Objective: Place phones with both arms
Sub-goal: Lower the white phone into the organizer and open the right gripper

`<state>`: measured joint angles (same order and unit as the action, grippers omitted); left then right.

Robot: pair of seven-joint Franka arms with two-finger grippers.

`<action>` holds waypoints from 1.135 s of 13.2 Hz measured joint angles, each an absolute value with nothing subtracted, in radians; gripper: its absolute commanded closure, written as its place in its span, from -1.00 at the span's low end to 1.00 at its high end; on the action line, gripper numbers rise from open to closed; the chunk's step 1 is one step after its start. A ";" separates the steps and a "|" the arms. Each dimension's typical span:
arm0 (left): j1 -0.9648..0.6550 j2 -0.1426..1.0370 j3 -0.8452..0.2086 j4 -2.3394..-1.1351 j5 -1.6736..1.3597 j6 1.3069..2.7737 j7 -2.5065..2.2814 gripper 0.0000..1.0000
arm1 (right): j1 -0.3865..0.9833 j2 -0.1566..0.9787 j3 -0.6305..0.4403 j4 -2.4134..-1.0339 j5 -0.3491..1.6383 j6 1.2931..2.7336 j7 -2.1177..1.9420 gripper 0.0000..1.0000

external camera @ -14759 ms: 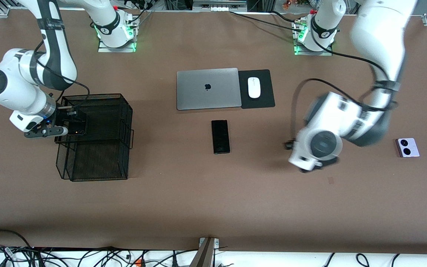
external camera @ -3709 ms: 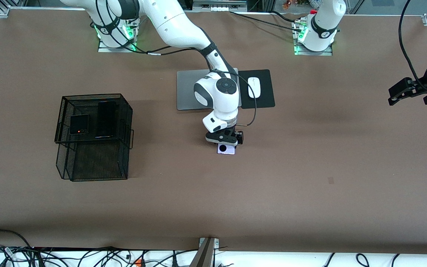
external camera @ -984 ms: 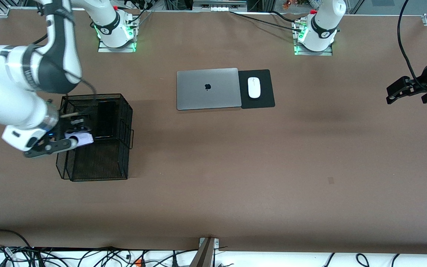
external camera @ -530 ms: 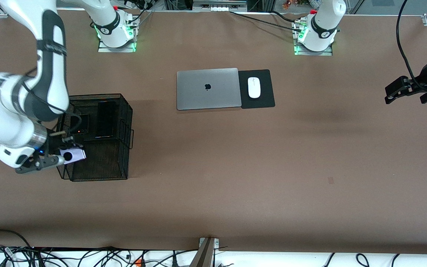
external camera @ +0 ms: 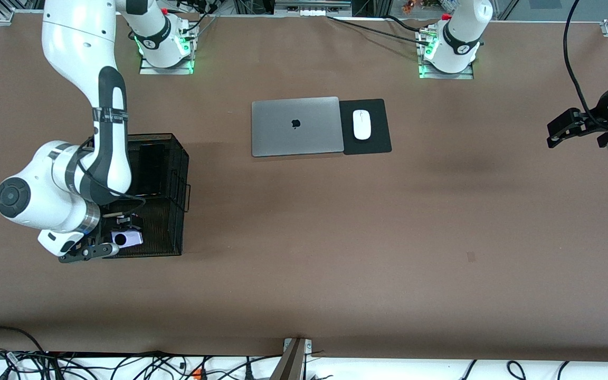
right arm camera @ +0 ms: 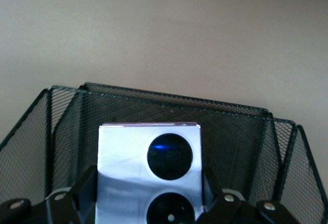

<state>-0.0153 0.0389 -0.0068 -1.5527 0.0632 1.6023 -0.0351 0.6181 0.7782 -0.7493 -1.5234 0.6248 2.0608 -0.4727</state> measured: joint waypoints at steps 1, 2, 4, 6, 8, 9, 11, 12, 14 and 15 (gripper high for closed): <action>-0.015 0.039 -0.011 -1.552 0.063 1.602 -0.035 -1.00 | 0.618 0.790 -0.749 -1.523 0.639 2.066 -0.472 -0.07; -0.015 0.039 -0.014 -1.552 0.063 1.602 -0.035 -1.00 | 0.618 0.803 -0.749 -1.523 0.653 2.067 -0.472 -0.11; -0.015 0.039 -0.015 -1.552 0.063 1.602 -0.035 -1.00 | 0.617 0.825 -0.749 -1.523 0.672 2.069 -0.471 -1.00; -0.015 0.039 -0.015 -1.552 0.063 1.602 -0.035 -1.00 | 0.617 0.831 -0.749 -1.523 0.679 2.069 -0.454 -1.00; -0.015 0.039 -0.015 -1.552 0.063 1.602 -0.035 -1.00 | 0.617 0.831 -0.749 -1.520 0.681 2.069 -0.444 -1.00; -0.015 0.039 -0.015 -1.552 0.063 1.602 -0.035 -1.00 | 0.617 0.830 -0.750 -1.516 0.681 2.068 -0.442 -1.00; -0.015 0.039 -0.014 -1.551 0.063 1.596 -0.035 -1.00 | 0.618 0.824 -0.755 -1.503 0.681 2.050 -0.441 -1.00; -0.014 0.039 -0.014 -1.551 0.063 1.588 -0.035 -1.00 | 0.621 0.818 -0.767 -1.494 0.681 2.024 -0.439 -1.00; -0.013 0.037 -0.013 -1.551 0.063 1.579 -0.035 -1.00 | 0.640 0.800 -0.820 -1.473 0.681 1.936 -0.438 -1.00; -0.013 0.036 -0.013 -1.550 0.063 1.576 -0.035 -1.00 | 0.659 0.784 -0.855 -1.460 0.678 1.881 -0.436 -1.00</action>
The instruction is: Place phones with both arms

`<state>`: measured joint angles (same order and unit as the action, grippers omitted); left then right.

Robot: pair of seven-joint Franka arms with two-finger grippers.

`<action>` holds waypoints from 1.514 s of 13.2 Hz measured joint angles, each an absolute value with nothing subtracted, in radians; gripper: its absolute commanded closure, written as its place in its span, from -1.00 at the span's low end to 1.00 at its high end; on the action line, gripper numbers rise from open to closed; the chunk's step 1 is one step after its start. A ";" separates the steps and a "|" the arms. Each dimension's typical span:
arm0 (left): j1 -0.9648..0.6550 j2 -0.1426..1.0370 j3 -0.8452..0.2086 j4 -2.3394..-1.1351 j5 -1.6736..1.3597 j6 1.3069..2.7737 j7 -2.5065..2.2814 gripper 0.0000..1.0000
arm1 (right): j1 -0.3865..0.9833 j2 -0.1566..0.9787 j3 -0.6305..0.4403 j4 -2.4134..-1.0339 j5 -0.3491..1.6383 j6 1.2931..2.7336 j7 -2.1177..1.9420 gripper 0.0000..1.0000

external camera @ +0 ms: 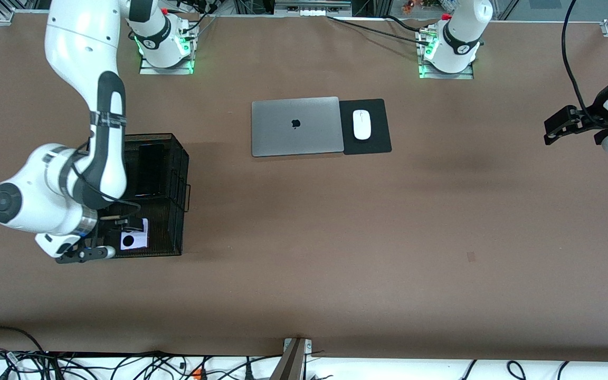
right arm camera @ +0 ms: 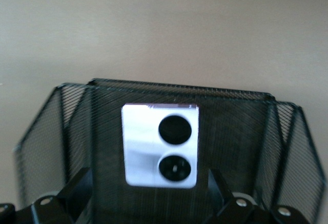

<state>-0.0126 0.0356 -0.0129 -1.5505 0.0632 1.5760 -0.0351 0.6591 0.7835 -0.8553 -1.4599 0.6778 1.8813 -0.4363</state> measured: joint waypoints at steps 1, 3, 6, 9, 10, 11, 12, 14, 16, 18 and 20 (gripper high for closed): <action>-0.013 0.035 -0.013 -1.550 0.063 1.575 -0.035 -1.00 | 0.686 0.761 -0.894 -1.449 0.672 1.825 -0.430 -1.00; -0.013 0.034 -0.013 -1.550 0.063 1.573 -0.035 -1.00 | 0.763 0.711 -0.987 -1.440 0.659 1.735 -0.421 -1.00; -0.013 0.034 -0.014 -1.549 0.063 1.572 -0.035 -1.00 | 0.872 0.675 -1.125 -1.440 0.652 1.643 -0.416 -1.00; -0.014 0.034 -0.016 -1.549 0.063 1.565 -0.035 -1.00 | 0.936 0.669 -1.176 -1.440 0.639 1.627 -0.395 -1.00; -0.014 0.034 -0.016 -1.549 0.063 1.564 -0.035 -1.00 | 0.946 0.659 -1.169 -1.440 0.613 1.627 -0.378 -1.00; -0.014 0.034 -0.016 -1.549 0.063 1.564 -0.035 -1.00 | 0.946 0.636 -1.141 -1.440 0.560 1.628 -0.348 -1.00; -0.014 0.034 -0.016 -1.549 0.063 1.564 -0.035 -1.00 | 0.938 0.601 -1.093 -1.440 0.482 1.629 -0.305 -1.00; -0.014 0.034 -0.016 -1.549 0.063 1.563 -0.035 -1.00 | 0.885 0.504 -0.948 -1.441 0.330 1.633 -0.200 -1.00; -0.014 0.034 -0.016 -1.549 0.063 1.562 -0.035 -1.00 | 0.789 0.403 -0.789 -1.451 0.216 1.632 -0.126 -1.00; -0.014 0.034 -0.016 -1.549 0.063 1.561 -0.035 -1.00 | 0.652 0.309 -0.626 -1.483 0.134 1.631 -0.099 -1.00; -0.014 0.034 -0.016 -1.549 0.063 1.558 -0.035 -1.00 | 0.483 0.228 -0.454 -1.525 0.071 1.631 -0.092 -1.00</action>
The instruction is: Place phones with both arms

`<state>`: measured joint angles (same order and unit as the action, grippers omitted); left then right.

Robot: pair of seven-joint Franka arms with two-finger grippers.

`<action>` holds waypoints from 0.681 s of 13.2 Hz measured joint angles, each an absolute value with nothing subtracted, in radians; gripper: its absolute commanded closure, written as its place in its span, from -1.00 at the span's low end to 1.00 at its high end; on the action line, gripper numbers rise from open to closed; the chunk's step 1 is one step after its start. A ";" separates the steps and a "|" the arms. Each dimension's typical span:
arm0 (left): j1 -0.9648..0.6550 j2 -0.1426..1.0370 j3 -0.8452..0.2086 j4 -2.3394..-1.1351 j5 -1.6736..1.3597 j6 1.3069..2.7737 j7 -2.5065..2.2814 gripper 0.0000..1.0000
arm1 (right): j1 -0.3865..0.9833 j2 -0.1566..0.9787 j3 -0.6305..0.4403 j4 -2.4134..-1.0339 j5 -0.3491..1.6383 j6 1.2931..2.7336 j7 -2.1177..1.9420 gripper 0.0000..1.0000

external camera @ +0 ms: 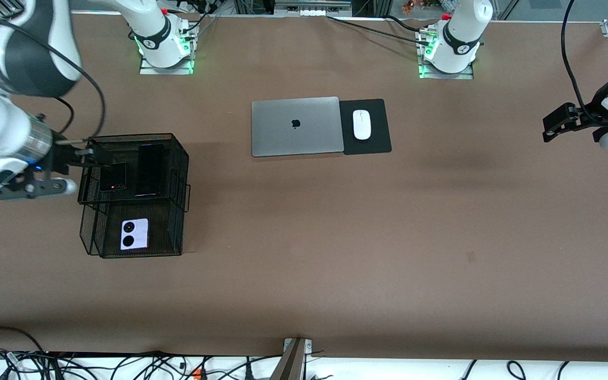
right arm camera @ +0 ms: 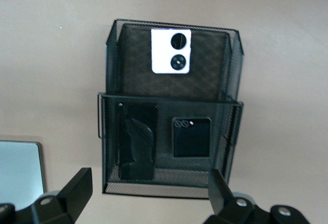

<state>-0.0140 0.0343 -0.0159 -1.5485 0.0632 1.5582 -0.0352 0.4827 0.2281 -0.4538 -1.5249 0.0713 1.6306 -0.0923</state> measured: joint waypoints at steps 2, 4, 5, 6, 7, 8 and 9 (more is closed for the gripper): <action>-0.014 0.034 -0.016 -1.548 0.063 1.557 -0.035 -1.00 | 0.324 0.167 -0.310 -1.559 0.028 1.630 -0.091 -1.00; -0.014 0.034 -0.016 -1.548 0.063 1.556 -0.035 -1.00 | 0.189 0.118 -0.200 -1.587 0.003 1.630 -0.091 -1.00; -0.014 0.034 -0.016 -1.548 0.063 1.555 -0.035 -1.00 | 0.132 0.095 -0.154 -1.602 -0.010 1.630 -0.091 -1.00; -0.014 0.034 -0.016 -1.548 0.063 1.554 -0.035 -1.00 | 0.086 0.075 -0.118 -1.617 -0.020 1.630 -0.086 -1.00; -0.014 0.034 -0.016 -1.548 0.063 1.554 -0.035 -1.00 | 0.058 0.058 -0.095 -1.629 -0.027 1.630 -0.077 -1.00; -0.014 0.034 -0.016 -1.548 0.063 1.554 -0.035 -1.00 | 0.048 0.047 -0.085 -1.636 -0.040 1.630 -0.070 -1.00; -0.014 0.034 -0.016 -1.548 0.063 1.553 -0.035 -1.00 | 0.045 0.040 -0.078 -1.638 -0.056 1.630 -0.063 -1.00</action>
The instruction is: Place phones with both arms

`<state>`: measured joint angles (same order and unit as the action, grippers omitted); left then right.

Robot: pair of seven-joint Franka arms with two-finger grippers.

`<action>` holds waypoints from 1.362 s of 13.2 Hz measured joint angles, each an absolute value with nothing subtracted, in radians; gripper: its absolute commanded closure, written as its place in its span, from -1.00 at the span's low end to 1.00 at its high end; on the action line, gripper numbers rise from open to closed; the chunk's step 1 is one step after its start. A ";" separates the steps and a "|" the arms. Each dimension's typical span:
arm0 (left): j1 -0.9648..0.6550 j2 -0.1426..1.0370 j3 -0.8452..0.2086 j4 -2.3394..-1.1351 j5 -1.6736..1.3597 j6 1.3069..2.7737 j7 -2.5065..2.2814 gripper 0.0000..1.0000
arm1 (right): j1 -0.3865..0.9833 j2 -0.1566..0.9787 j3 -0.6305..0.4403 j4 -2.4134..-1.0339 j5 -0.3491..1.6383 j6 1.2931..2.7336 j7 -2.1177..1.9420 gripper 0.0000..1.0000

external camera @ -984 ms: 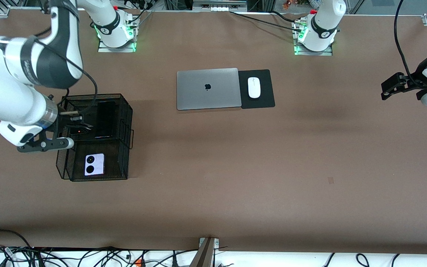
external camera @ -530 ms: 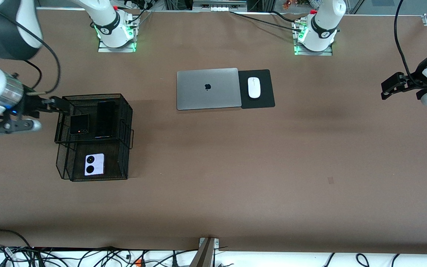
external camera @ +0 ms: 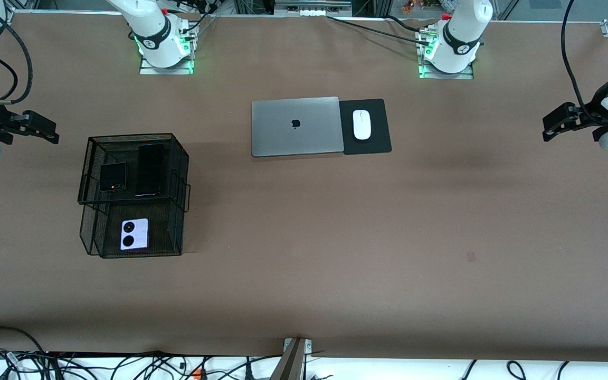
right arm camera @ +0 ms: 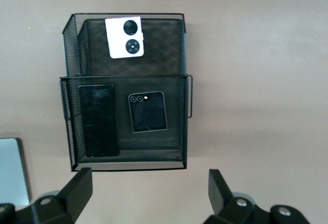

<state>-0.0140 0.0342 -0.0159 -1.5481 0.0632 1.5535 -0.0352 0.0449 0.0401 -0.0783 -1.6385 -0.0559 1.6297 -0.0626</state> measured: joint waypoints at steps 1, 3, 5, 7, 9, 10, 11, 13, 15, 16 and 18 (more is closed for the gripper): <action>-0.014 0.034 -0.016 -1.548 0.063 1.553 -0.035 -1.00 | 0.045 0.037 -0.075 -1.638 -0.063 1.630 -0.056 -1.00; -0.014 0.034 -0.016 -1.548 0.063 1.553 -0.035 -1.00 | 0.044 0.036 -0.072 -1.639 -0.064 1.632 -0.051 -1.00; -0.014 0.034 -0.016 -1.548 0.063 1.553 -0.035 -1.00 | 0.043 0.036 -0.072 -1.639 -0.064 1.633 -0.049 -1.00; -0.014 0.034 -0.016 -1.548 0.063 1.553 -0.035 -1.00 | 0.041 0.036 -0.072 -1.639 -0.059 1.633 -0.046 -1.00; -0.014 0.034 -0.016 -1.548 0.063 1.553 -0.035 -1.00 | 0.041 0.036 -0.072 -1.641 -0.038 1.632 -0.044 -1.00; -0.014 0.034 -0.016 -1.548 0.063 1.553 -0.035 -1.00 | 0.041 0.036 -0.072 -1.642 -0.034 1.632 -0.043 -1.00; -0.014 0.034 -0.016 -1.548 0.063 1.553 -0.035 -1.00 | 0.041 0.036 -0.072 -1.643 -0.029 1.632 -0.042 -1.00; -0.014 0.034 -0.016 -1.548 0.063 1.553 -0.035 -1.00 | 0.040 0.036 -0.072 -1.643 -0.005 1.632 -0.042 -1.00; -0.014 0.034 -0.016 -1.548 0.063 1.553 -0.035 -1.00 | 0.039 0.036 -0.073 -1.644 0.001 1.632 -0.041 -1.00; -0.014 0.034 -0.016 -1.548 0.063 1.553 -0.035 -1.00 | 0.039 0.036 -0.073 -1.644 0.002 1.632 -0.041 -1.00; -0.014 0.034 -0.016 -1.548 0.063 1.553 -0.035 -1.00 | 0.038 0.036 -0.073 -1.644 0.002 1.632 -0.041 -1.00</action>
